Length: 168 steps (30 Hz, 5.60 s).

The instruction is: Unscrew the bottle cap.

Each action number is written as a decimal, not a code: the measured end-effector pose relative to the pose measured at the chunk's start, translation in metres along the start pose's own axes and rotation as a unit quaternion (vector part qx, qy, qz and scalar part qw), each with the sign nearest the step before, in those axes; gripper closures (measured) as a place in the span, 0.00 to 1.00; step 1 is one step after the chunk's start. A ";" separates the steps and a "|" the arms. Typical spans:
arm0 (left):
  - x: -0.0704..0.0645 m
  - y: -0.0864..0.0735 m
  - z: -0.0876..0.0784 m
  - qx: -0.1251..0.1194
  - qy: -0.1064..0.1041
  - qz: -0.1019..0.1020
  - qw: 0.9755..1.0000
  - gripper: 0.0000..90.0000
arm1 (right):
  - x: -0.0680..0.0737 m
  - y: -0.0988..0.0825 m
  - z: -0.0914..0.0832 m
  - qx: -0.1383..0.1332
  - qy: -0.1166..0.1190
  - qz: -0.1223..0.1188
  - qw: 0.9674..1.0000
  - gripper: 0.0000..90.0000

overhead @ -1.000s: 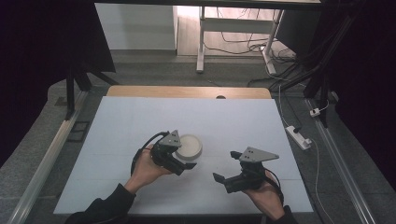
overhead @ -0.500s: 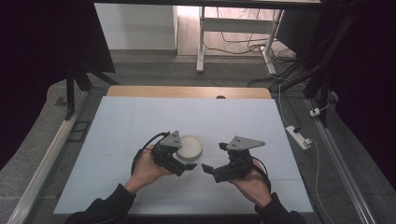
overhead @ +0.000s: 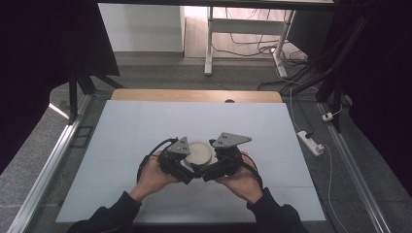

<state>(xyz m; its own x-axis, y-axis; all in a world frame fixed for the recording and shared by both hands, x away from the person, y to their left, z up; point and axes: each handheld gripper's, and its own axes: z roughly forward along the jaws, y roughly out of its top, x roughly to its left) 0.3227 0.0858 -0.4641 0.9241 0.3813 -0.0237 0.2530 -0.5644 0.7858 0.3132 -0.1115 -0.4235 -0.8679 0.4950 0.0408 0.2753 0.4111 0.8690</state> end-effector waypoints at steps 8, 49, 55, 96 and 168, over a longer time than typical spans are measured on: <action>0.000 0.000 0.001 -0.001 0.001 -0.003 1.000 0.08 | -0.001 0.002 0.013 0.007 0.007 0.004 1.000 0.04; 0.008 -0.004 0.002 0.001 -0.062 0.024 0.998 0.08 | -0.029 -0.003 0.020 -0.001 0.162 -0.043 0.986 0.00; 0.009 -0.003 -0.002 -0.005 -0.024 0.006 1.000 0.08 | -0.019 0.004 0.016 -0.008 0.080 -0.027 0.996 0.00; 0.008 -0.001 -0.005 -0.010 -0.049 0.013 0.999 0.08 | -0.025 0.001 0.014 -0.007 0.128 -0.049 0.991 0.00; 0.017 -0.009 -0.003 0.005 -0.063 0.022 0.998 0.08 | -0.025 0.004 -0.001 -0.027 0.146 -0.060 0.987 0.08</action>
<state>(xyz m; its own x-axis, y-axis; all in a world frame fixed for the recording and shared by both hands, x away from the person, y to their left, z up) 0.3355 0.0995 -0.4703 0.9630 0.2609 -0.0669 0.2131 -0.5861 0.7817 0.3350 -0.1232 -0.4206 -0.9773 0.1999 0.0703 0.1482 0.4079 0.9009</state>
